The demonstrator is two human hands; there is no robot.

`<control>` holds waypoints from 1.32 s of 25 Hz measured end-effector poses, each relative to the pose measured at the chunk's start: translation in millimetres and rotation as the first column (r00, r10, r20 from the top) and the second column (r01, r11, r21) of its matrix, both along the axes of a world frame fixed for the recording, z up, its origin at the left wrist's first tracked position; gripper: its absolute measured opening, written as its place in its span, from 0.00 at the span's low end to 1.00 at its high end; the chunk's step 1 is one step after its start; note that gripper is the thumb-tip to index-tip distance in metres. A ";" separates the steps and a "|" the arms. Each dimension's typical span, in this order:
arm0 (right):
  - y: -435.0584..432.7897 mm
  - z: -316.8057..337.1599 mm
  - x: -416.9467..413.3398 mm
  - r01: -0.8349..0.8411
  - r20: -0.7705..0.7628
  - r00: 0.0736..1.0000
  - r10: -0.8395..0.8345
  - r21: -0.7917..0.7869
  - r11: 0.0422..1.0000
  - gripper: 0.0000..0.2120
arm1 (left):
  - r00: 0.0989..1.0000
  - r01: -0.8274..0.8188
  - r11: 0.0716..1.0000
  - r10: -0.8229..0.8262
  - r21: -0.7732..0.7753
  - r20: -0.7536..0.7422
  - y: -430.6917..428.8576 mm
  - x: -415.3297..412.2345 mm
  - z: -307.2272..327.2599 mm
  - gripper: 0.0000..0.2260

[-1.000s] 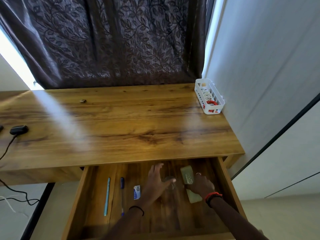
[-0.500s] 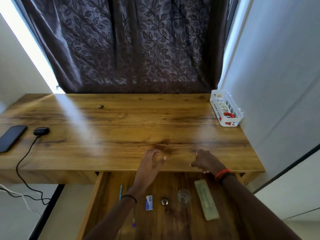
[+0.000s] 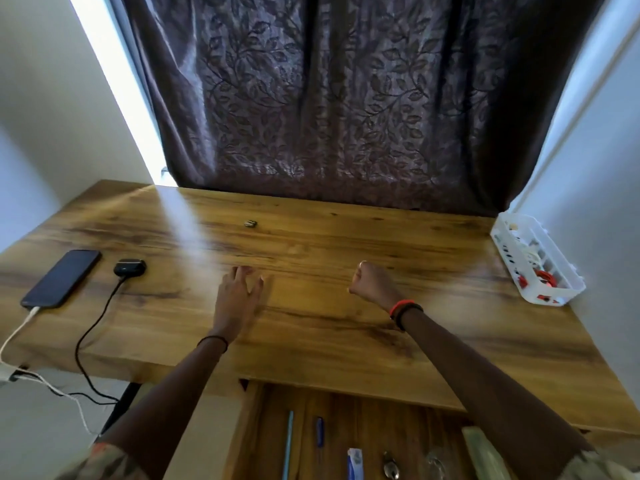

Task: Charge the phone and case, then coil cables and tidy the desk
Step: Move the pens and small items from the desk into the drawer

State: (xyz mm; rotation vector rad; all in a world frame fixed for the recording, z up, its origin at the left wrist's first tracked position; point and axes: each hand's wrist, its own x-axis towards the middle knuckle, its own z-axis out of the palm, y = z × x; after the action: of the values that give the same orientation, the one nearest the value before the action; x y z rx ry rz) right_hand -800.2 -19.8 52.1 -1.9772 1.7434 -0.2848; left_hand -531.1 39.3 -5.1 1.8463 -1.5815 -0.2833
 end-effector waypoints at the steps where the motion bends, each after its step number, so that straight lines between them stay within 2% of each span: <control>1: -13.7 -1.3 19.5 -0.005 0.010 1.000 0.005 -0.010 1.000 0.04 | 1.000 -0.013 1.000 0.012 0.024 0.020 -4.6 14.0 -7.1 0.13; 6: -70.0 -15.3 111.7 -0.025 0.119 0.992 0.031 -0.054 0.998 0.05 | 0.992 0.040 0.998 -0.046 0.057 0.115 -32.7 67.2 -32.0 0.14; 10: -100.9 -22.7 175.5 -0.042 0.138 0.989 0.052 -0.077 0.996 0.05 | 0.987 0.010 0.992 -0.030 0.123 0.161 -68.4 95.9 -34.5 0.18; 12: -114.0 -26.8 202.7 -0.065 0.114 0.991 0.073 -0.078 0.995 0.06 | 0.986 -0.003 0.988 -0.022 0.153 0.167 -73.9 102.6 -43.4 0.20; 15: -134.6 -36.0 235.8 -0.112 0.080 0.990 0.119 -0.085 0.990 0.08 | 0.985 -0.023 0.993 0.002 0.120 0.170 -70.3 104.9 -61.2 0.23; 20: -164.3 -54.6 263.6 -0.235 -0.075 0.971 0.226 -0.136 0.962 0.22 | 0.971 -0.068 0.994 0.047 0.081 0.234 -74.3 106.7 -70.8 0.24; 25: -184.3 -75.7 276.8 -0.362 -0.226 0.910 0.348 -0.020 0.932 0.34 | 0.964 -0.080 0.995 0.061 0.063 0.257 -74.1 109.8 -73.1 0.23; 27: -189.4 -84.9 277.8 -0.406 -0.258 0.888 0.382 -0.046 0.913 0.33 | 0.968 -0.077 0.995 0.059 0.067 0.244 -74.9 110.5 -73.1 0.24; 31: -187.0 -89.7 271.7 -0.446 -0.305 0.880 0.365 -0.263 0.856 0.26 | 0.966 -0.091 0.993 0.072 0.068 0.249 -76.4 110.2 -73.3 0.24; 33: -178.8 -87.1 266.2 -0.451 -0.323 0.878 0.353 -0.315 0.835 0.22 | 0.964 -0.095 0.993 0.075 0.068 0.255 -76.8 112.1 -73.8 0.23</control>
State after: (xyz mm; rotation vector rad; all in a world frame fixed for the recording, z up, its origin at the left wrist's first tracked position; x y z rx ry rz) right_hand -533.9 -198.6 -35.0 -2.7174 1.4268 -0.2452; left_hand -419.0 -37.5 -78.9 2.0729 -1.6729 -0.0743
